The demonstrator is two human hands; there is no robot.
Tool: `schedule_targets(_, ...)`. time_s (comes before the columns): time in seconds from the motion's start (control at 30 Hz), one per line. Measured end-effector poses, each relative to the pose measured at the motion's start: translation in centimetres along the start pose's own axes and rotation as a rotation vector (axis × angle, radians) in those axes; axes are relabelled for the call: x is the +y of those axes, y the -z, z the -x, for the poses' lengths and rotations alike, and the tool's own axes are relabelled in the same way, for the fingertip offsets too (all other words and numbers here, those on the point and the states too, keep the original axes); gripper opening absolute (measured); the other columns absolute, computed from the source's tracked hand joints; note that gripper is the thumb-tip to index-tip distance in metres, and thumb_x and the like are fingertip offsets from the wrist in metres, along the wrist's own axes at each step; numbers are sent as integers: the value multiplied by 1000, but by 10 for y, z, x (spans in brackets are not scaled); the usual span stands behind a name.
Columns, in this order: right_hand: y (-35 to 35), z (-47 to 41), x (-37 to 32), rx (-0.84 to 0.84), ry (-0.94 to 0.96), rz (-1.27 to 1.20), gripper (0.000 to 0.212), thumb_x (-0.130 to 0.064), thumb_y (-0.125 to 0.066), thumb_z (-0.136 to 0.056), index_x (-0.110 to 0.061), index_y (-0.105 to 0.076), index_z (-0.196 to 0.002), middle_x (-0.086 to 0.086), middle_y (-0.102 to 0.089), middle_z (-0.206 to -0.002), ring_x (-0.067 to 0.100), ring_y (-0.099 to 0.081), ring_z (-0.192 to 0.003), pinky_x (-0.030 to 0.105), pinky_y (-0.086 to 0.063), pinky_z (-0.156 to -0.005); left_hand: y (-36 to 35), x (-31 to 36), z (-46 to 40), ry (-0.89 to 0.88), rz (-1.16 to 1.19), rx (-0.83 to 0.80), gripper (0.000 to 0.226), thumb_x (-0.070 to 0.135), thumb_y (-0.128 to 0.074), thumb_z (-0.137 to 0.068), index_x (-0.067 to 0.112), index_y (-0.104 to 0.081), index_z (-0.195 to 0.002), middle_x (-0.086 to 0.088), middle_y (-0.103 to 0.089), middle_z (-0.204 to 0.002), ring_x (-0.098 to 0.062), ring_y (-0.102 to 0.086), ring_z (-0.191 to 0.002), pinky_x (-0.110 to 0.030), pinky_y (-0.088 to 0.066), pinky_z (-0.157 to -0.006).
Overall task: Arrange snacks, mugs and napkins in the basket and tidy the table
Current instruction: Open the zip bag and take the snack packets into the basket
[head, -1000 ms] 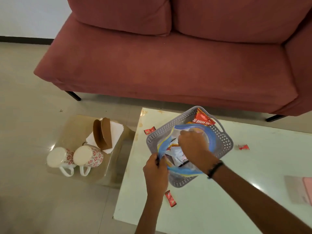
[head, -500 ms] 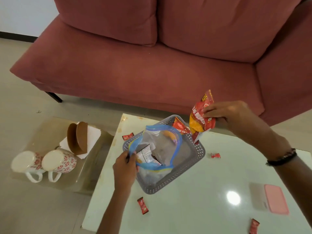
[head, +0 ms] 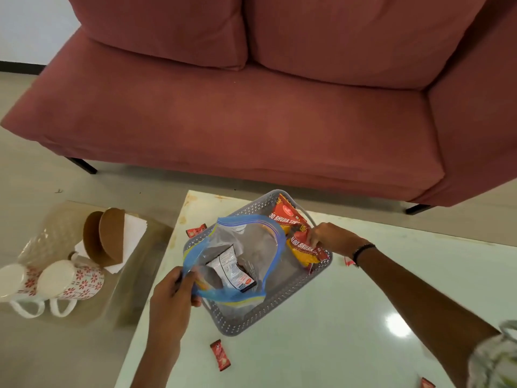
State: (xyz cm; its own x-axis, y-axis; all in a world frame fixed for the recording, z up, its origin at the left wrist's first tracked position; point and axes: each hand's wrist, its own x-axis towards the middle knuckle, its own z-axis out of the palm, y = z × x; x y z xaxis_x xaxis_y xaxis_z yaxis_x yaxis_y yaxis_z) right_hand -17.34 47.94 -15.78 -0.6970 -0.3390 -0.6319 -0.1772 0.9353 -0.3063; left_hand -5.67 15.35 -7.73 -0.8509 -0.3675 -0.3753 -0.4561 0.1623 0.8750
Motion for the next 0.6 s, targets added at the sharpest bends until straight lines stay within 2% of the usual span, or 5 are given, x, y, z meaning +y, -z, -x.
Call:
schedule_targets(0.1,-7,-4,18,-23,-2,23,22,-16,-53,-90,-8,-71,-100,11,-67,-117,28,-63,-106,33,-51,-93,-4,0,2,1,19,19,25,8,-50,-93,8,-58,-69,6,-56,-44,-5,-47,-37,-16,-44,-42)
schedule_targets(0.2,1,0,12,-27,-22,148,23,-17,-54,-90,-10,-68,-106,11,-67,-117,30,-63,-104,32,-49,-86,-7,2,4,4,5,7,25,10,-50,-93,6,-58,-70,5,-56,-46,-5,-47,-39,-24,-44,-51)
schedule_targets(0.37,19,-14,-24,281,-72,408,26,-16,-41,-93,-9,-64,-104,10,-68,-106,30,-66,-94,33,-49,-74,-8,6,2,-2,-22,-9,25,12,-51,-94,5,-59,-71,5,-58,-48,-6,-49,-41,-26,-45,-50)
schedule_targets(0.53,15,-48,-49,347,-334,-39,28,-15,-47,-90,-3,-60,-111,18,-64,-114,36,-61,-104,38,-51,-83,-8,6,2,-7,-12,-10,27,10,-49,-94,3,-57,-69,3,-55,-44,-6,-46,-38,-28,-42,-49)
schedule_targets(0.6,1,-60,-61,373,-421,-105,30,-15,-45,-92,-2,-57,-117,19,-61,-118,35,-60,-108,39,-50,-86,-8,5,3,-1,7,-13,26,9,-49,-94,0,-55,-70,2,-54,-43,-6,-45,-37,-30,-41,-50)
